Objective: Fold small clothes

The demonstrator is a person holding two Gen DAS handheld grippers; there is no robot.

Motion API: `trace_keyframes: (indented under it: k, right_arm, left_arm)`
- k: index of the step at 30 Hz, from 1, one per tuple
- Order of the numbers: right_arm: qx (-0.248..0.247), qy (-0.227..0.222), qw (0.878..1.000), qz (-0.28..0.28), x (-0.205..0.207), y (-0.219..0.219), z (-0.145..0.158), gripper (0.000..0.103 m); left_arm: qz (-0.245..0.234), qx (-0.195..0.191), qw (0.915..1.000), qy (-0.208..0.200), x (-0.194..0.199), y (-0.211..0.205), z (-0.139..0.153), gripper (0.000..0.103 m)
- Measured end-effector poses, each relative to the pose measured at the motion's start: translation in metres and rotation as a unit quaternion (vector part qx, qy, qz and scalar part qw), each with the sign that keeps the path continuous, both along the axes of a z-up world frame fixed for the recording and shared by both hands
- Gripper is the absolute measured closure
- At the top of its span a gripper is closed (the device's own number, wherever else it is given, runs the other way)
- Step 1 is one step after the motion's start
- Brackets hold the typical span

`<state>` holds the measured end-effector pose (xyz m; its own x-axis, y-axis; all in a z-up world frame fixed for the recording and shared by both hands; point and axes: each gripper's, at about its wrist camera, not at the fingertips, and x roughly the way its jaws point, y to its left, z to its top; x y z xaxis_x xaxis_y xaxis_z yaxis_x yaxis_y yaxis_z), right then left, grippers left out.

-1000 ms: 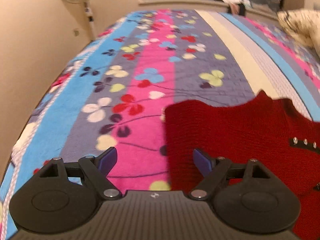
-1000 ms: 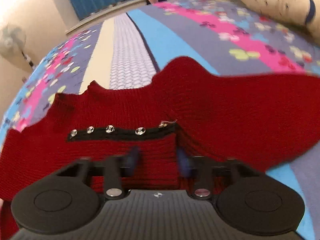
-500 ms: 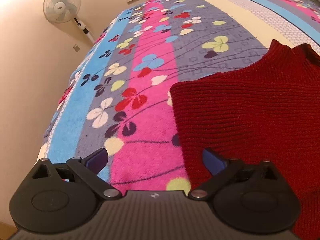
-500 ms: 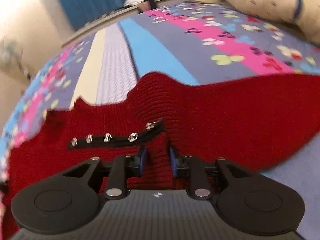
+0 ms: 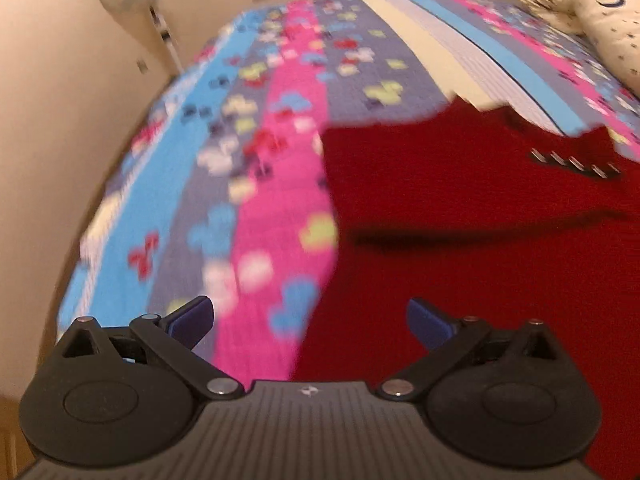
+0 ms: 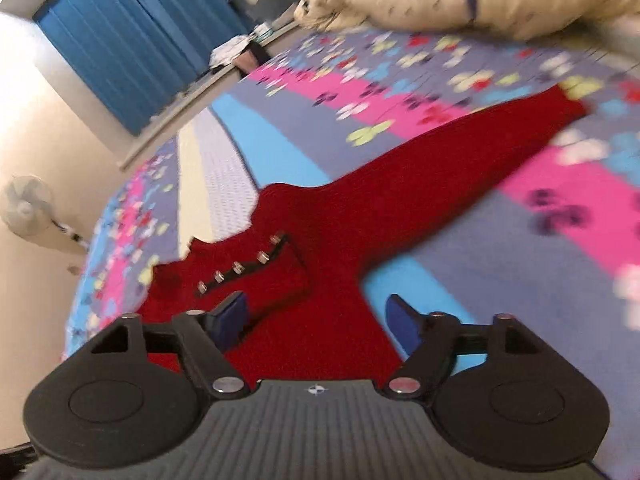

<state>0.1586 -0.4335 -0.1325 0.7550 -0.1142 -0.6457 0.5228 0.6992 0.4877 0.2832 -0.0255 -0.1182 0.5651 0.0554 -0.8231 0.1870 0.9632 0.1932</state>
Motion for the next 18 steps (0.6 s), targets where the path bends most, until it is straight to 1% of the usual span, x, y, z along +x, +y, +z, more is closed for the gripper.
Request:
trace_keyframes:
  k: [2,4,6,7,9,11,14,18]
  right_arm:
    - [-0.027,0.018,0.999,0.009,-0.030,0.019,0.014,0.017]
    - [-0.044,0.035,0.998,0.027,-0.052,0.036,0.024,0.015]
    - [-0.058,0.040,0.996,0.046,-0.075,0.054,0.036,0.014]
    - [-0.062,0.039,0.996,0.054,-0.085,0.062,0.042,0.014]
    - [-0.068,0.033,0.994,0.074,-0.103,0.079,0.054,0.014]
    - [-0.075,0.023,0.992,0.095,-0.119,0.094,0.067,0.014]
    - [-0.090,0.009,0.990,0.105,-0.142,0.113,0.084,0.014]
    - [-0.086,-0.008,0.990,0.110,-0.174,0.127,0.098,0.014]
  left_arm:
    - [0.008,-0.002,0.9998,0.019,-0.031,0.002,0.009,0.000]
    - [0.014,0.006,0.9995,0.029,-0.063,0.002,0.019,0.000]
    - [0.023,0.016,0.9989,0.038,-0.094,0.002,0.029,0.000]
    - [0.022,0.012,0.9989,0.040,-0.108,0.001,0.034,0.000]
    - [0.018,-0.005,0.9991,0.038,-0.134,0.001,0.047,0.000]
    - [0.012,-0.023,0.9993,0.028,-0.159,0.001,0.063,0.000]
    - [0.002,-0.029,0.9995,0.010,-0.185,-0.002,0.081,0.000]
    - [-0.009,-0.038,0.9992,-0.009,-0.220,-0.003,0.101,0.000]
